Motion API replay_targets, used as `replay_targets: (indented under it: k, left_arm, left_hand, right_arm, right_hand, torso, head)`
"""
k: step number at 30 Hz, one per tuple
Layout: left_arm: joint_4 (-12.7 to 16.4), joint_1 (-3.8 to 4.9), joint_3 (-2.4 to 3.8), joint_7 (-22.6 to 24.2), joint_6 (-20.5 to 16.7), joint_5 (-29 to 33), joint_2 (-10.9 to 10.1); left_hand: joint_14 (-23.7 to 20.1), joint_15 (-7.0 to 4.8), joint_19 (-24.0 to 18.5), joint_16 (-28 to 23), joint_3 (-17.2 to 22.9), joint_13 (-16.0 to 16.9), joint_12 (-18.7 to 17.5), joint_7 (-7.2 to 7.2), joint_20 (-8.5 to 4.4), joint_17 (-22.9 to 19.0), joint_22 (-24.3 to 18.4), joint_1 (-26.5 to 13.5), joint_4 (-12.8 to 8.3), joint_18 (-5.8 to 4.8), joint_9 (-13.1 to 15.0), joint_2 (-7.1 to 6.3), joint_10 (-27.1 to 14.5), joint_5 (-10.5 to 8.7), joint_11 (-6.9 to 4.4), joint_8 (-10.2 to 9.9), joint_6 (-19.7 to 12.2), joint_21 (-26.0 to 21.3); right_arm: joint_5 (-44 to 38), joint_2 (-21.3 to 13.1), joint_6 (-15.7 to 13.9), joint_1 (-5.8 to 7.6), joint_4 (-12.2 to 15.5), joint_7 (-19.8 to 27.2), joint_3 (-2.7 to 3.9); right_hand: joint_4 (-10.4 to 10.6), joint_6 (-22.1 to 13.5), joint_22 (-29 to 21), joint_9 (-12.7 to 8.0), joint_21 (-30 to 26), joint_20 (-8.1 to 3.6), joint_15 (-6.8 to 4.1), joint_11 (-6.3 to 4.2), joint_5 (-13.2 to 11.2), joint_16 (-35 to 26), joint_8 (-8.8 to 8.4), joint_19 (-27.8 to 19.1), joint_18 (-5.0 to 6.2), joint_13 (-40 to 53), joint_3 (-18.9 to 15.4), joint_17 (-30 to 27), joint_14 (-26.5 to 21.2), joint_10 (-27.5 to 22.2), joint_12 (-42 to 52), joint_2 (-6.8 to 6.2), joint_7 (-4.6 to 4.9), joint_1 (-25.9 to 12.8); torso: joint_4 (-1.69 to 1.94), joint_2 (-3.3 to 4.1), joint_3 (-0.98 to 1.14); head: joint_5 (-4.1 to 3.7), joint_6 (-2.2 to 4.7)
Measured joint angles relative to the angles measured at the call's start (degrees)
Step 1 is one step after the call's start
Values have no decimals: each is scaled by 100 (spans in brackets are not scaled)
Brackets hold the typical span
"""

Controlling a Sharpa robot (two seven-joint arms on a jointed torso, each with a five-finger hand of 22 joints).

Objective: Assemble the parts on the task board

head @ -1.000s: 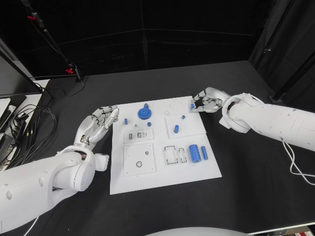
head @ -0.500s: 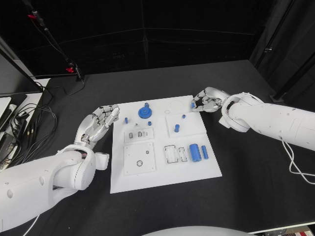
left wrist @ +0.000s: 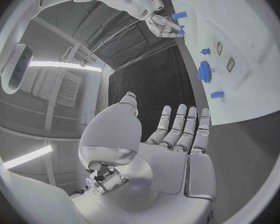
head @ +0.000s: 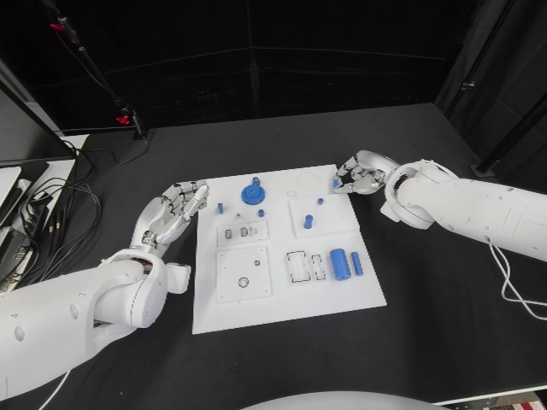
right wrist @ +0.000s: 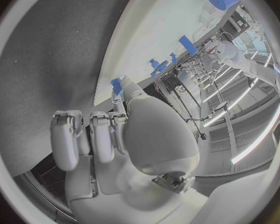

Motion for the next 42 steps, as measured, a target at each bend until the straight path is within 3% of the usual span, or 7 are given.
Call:
replay_targets:
  k: [6,15,20,24,30,42]
  left_arm:
    - [0,0,0,0,0,0,0]
    - [13,1,0,0,0,0,-16]
    - [29,4,0,0,-3,0,-36]
    - [56,12,0,0,-5,0,-42]
    - [83,21,0,0,-13,0,-60]
    - [98,46,0,0,-24,0,-53]
  left_hand:
    - [0,0,0,0,0,0,0,0,0,0,0,0,0,0,0,0,0,0,0,0,0,0]
    - [0,0,0,0,0,0,0,0,0,0,-1,0,0,0,0,0,0,0,0,0,0,0]
    - [0,0,0,0,0,0,0,0,0,0,-1,0,0,0,0,0,0,0,0,0,0,0]
    - [0,0,0,0,0,0,0,0,0,0,-1,0,0,0,0,0,0,0,0,0,0,0]
    - [-1,0,0,0,0,0,0,0,0,0,4,0,0,0,0,0,0,0,0,0,0,0]
    - [-1,-1,0,0,0,0,0,0,0,0,3,0,0,0,0,0,0,0,0,0,0,0]
  right_arm:
    - [-31,10,-99,-2,0,11,0]
    - [-69,24,-473,-3,46,145,0]
    - [5,-9,-738,6,248,241,5]
    - [68,-11,-837,97,465,252,5]
    - [121,142,-845,235,840,168,14]
    - [7,602,-752,274,1341,-238,12]
  right_hand:
    - [-51,258,0,0,0,0,0,0,20,0,46,0,0,0,47,0,0,0,0,37,-3,67]
    - [-56,283,0,0,0,0,0,1,38,0,54,0,0,0,88,-1,0,0,0,83,19,111]
    - [-56,283,0,-1,0,0,0,1,37,0,52,0,0,0,88,-1,0,0,0,99,19,111]
    - [-56,283,0,-1,0,0,1,1,37,0,46,0,0,0,88,-1,0,0,0,102,18,108]
    - [-56,283,0,-1,0,1,1,1,37,0,32,0,0,0,87,-1,0,0,0,103,17,107]
    - [-57,296,0,-1,0,1,1,1,26,0,13,0,0,0,86,-2,0,0,0,101,29,107]
  torso:
    - [-1,0,0]
    - [-8,2,-3]
    - [-7,2,-6]
    - [12,5,-7]
    - [18,9,-10]
    - [-1,-4,-11]
  head:
    - [16,-10]
    - [69,-38]
    - [171,-68]
    - [266,-96]
    - [472,-149]
    - [781,-300]
